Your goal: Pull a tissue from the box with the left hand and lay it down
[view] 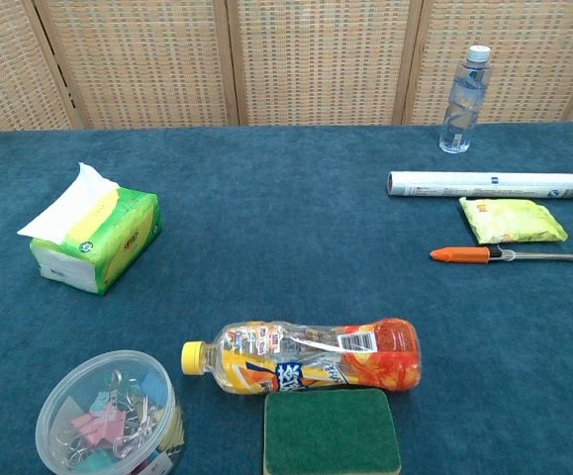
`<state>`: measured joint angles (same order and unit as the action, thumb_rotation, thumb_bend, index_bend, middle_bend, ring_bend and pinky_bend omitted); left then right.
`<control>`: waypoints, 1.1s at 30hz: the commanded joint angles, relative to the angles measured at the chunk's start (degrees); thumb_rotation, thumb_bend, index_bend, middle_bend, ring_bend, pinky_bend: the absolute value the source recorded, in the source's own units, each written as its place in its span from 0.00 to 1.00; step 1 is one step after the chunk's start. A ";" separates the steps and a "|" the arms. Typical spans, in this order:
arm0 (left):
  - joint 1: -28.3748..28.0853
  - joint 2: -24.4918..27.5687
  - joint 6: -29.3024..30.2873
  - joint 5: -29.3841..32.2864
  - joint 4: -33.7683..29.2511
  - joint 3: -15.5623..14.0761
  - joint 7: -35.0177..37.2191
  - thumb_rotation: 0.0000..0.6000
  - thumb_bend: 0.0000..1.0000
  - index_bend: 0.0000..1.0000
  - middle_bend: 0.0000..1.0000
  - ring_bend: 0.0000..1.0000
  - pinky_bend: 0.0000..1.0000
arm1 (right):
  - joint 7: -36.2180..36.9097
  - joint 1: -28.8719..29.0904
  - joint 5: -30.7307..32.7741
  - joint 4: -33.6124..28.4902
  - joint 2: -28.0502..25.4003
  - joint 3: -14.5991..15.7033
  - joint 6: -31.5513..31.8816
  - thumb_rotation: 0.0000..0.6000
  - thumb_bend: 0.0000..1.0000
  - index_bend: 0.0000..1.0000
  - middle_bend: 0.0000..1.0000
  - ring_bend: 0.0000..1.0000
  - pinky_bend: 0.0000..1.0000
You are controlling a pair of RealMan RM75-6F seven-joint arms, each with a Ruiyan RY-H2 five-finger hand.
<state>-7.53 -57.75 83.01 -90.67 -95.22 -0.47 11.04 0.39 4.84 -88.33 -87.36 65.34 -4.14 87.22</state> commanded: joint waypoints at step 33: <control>-33.05 -16.38 -39.84 8.96 28.13 9.77 11.71 1.00 0.08 0.12 0.13 0.14 0.21 | 0.97 1.82 3.67 0.90 0.25 -0.99 -4.57 1.00 0.00 0.00 0.00 0.00 0.00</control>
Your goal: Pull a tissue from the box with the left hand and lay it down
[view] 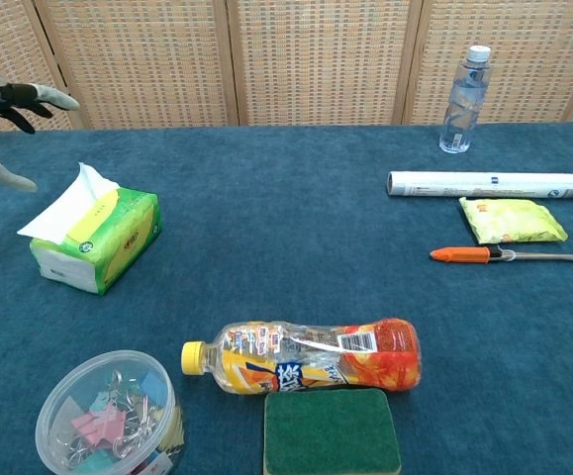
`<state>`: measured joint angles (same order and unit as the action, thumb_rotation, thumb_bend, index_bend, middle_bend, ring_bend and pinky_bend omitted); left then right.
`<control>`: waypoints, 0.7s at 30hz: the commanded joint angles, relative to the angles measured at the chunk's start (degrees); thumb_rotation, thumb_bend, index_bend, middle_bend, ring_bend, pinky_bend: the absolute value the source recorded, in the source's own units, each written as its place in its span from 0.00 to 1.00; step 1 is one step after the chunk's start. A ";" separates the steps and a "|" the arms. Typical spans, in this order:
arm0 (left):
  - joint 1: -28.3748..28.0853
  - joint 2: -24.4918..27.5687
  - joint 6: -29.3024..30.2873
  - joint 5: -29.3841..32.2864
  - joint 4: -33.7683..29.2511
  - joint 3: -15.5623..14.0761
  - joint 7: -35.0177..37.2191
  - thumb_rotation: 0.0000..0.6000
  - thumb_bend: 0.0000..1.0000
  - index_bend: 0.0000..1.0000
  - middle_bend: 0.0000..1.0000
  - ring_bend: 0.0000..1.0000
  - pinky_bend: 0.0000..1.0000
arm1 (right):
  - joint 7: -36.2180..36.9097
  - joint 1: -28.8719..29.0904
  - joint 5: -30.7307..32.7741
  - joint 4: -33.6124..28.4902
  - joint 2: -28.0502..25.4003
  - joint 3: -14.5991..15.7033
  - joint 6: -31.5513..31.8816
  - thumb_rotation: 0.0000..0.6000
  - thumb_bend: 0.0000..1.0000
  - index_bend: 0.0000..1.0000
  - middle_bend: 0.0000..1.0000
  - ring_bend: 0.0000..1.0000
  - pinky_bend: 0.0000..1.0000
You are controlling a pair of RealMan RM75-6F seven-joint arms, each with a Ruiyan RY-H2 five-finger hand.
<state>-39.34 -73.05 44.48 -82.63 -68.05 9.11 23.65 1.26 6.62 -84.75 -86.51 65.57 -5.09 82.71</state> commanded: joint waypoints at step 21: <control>-5.08 -10.88 -4.49 9.04 9.91 0.72 -11.65 1.00 0.27 0.41 0.34 0.31 0.35 | 1.30 0.32 0.64 0.52 -0.12 -0.08 -0.75 1.00 0.00 0.00 0.00 0.00 0.00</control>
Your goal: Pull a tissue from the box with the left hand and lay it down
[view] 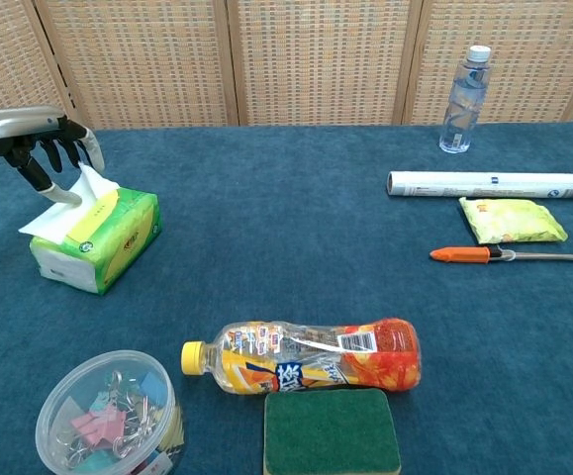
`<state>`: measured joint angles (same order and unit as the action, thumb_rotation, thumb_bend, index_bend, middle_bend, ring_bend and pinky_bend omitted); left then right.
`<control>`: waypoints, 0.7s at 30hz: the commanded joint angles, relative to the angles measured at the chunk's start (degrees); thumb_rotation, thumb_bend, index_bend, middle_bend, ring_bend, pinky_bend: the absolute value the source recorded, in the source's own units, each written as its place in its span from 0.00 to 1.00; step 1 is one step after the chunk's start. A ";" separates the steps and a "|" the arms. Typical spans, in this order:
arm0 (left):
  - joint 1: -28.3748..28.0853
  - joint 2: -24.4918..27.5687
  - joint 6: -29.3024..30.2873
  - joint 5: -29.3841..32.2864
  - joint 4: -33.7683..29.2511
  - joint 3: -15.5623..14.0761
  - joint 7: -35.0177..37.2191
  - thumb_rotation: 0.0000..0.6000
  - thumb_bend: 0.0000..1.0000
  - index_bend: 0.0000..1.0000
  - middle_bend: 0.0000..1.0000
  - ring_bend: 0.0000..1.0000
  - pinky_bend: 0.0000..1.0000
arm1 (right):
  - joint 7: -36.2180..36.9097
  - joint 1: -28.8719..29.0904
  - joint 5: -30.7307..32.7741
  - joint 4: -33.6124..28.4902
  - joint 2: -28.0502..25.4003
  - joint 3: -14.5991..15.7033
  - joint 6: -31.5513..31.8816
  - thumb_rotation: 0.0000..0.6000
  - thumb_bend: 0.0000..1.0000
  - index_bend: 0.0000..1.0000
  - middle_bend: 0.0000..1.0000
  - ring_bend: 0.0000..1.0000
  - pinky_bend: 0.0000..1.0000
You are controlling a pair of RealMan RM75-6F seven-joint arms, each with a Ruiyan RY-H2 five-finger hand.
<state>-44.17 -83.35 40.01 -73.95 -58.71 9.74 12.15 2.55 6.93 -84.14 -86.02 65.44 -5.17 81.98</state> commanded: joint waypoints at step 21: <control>1.03 -0.11 7.67 0.40 -1.18 1.79 -1.18 1.00 0.63 0.79 0.64 0.57 0.55 | 0.94 0.04 -0.09 0.13 -0.08 0.12 0.01 1.00 0.00 0.00 0.00 0.00 0.00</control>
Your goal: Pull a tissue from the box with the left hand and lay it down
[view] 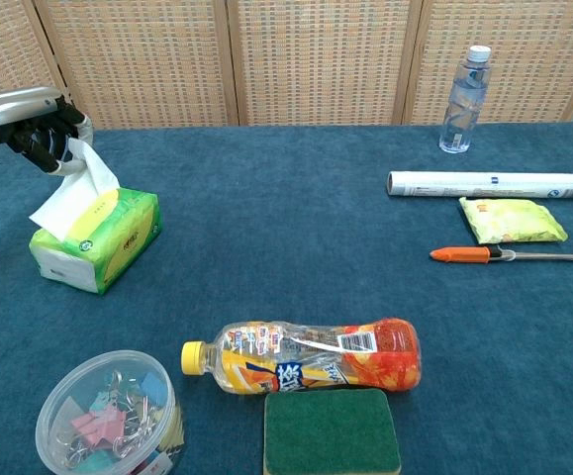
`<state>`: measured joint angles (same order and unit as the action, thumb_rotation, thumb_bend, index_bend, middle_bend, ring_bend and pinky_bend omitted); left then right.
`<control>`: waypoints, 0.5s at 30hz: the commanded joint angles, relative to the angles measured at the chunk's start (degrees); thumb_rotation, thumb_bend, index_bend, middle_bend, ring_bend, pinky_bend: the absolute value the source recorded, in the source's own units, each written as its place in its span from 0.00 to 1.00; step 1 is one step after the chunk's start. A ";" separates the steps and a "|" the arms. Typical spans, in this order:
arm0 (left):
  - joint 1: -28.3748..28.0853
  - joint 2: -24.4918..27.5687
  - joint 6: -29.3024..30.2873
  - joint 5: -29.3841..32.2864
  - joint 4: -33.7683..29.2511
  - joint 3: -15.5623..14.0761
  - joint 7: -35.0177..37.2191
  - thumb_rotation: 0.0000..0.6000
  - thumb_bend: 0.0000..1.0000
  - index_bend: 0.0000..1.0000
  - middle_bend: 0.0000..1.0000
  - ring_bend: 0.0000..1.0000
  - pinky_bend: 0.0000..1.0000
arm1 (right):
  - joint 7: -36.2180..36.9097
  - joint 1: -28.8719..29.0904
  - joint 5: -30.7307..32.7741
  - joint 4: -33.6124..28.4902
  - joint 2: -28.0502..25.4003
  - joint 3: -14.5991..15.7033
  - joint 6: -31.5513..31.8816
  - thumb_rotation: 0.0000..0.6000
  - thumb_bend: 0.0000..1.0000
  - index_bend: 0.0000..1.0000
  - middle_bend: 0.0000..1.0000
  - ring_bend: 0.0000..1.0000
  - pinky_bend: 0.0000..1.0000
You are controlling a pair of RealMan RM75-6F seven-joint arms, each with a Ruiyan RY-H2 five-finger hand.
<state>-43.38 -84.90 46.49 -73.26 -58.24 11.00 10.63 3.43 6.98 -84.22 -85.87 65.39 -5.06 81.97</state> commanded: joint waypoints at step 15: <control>5.41 29.62 18.72 2.78 -36.91 14.89 -2.82 1.00 0.63 0.80 0.65 0.57 0.56 | 1.75 -0.51 -0.93 -0.45 -0.77 0.25 1.13 1.00 0.00 0.00 0.00 0.00 0.00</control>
<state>-39.92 -61.00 60.57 -71.02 -88.20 22.27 9.03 5.18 6.48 -85.15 -86.32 64.62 -4.81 83.10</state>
